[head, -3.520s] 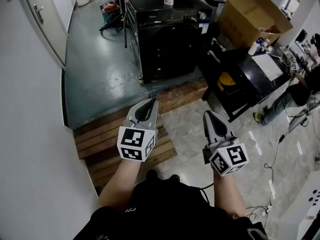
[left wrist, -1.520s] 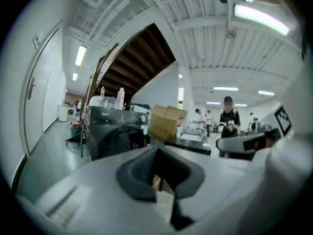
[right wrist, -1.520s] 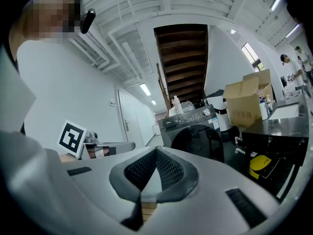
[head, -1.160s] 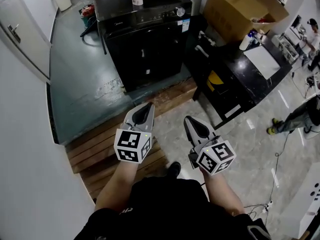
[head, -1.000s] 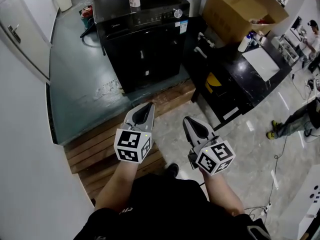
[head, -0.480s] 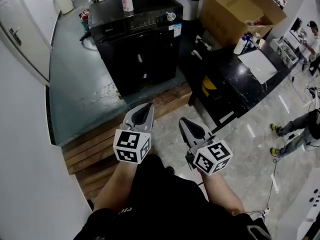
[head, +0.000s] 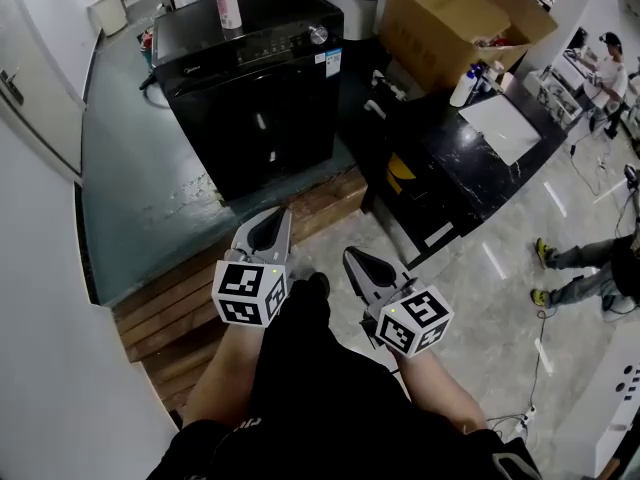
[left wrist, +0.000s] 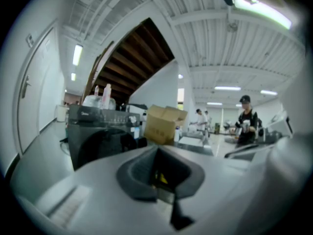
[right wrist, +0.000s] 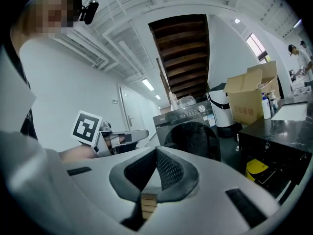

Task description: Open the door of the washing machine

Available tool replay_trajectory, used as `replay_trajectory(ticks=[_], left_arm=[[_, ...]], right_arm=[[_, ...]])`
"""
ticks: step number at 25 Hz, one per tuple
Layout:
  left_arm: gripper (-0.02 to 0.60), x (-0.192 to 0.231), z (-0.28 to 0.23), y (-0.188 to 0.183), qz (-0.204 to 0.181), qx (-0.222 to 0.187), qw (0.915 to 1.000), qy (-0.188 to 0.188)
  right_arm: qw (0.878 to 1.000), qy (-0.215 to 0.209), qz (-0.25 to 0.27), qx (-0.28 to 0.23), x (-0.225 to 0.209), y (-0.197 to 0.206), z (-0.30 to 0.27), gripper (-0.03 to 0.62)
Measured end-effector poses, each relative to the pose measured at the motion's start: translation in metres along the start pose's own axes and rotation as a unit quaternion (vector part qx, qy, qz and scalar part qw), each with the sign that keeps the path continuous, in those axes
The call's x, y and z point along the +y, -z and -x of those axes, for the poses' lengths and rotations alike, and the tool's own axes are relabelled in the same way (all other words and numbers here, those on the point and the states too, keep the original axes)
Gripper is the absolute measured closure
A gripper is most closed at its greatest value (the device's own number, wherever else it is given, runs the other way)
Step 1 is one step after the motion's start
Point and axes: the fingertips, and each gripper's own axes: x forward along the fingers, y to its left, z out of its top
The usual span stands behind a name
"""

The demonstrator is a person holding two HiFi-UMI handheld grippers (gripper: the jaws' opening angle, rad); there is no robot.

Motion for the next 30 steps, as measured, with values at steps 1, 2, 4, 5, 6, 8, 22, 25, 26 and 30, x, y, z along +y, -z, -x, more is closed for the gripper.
replay_trajectory(ticks=[1, 2, 4, 5, 6, 8, 22, 25, 26, 30], left_arm=[[0.572, 0.002, -0.006, 0.000, 0.002, -0.001, 1.0000, 0.001], [0.572, 0.004, -0.012, 0.000, 0.004, -0.002, 1.0000, 0.002], [0.572, 0.007, -0.024, 0.000, 0.006, -0.004, 1.0000, 0.005], [0.572, 0.010, -0.030, 0.000, 0.006, -0.005, 1.0000, 0.006], [0.572, 0.013, -0.037, -0.001, 0.006, -0.006, 0.9999, 0.006], [0.573, 0.024, -0.052, -0.003, 0.006, -0.010, 0.9999, 0.004], [0.572, 0.157, -0.196, -0.016, 0.020, 0.012, 0.9994, -0.024], [0.572, 0.191, -0.223, -0.027, 0.022, 0.015, 0.9992, -0.030], [0.572, 0.200, -0.231, -0.031, 0.020, 0.014, 0.9993, -0.030], [0.572, 0.230, -0.257, -0.041, 0.012, 0.013, 0.9994, -0.028]], right_arm=[[1.000, 0.002, 0.000, 0.003, -0.005, 0.000, -0.003, 0.599], [1.000, 0.003, 0.000, 0.006, -0.010, 0.000, -0.007, 0.599], [1.000, 0.003, 0.001, 0.012, -0.018, 0.000, -0.016, 0.599], [1.000, 0.001, 0.003, 0.015, -0.022, -0.002, -0.023, 0.599], [1.000, -0.002, 0.006, 0.016, -0.026, -0.004, -0.030, 0.599], [1.000, -0.011, 0.015, 0.020, -0.033, -0.009, -0.049, 0.599], [0.996, -0.054, 0.011, 0.070, -0.124, -0.043, -0.240, 0.599], [0.996, -0.060, 0.019, 0.069, -0.137, -0.063, -0.280, 0.599], [0.995, -0.061, 0.022, 0.069, -0.142, -0.069, -0.293, 0.599], [0.995, -0.058, 0.030, 0.071, -0.160, -0.082, -0.333, 0.599]])
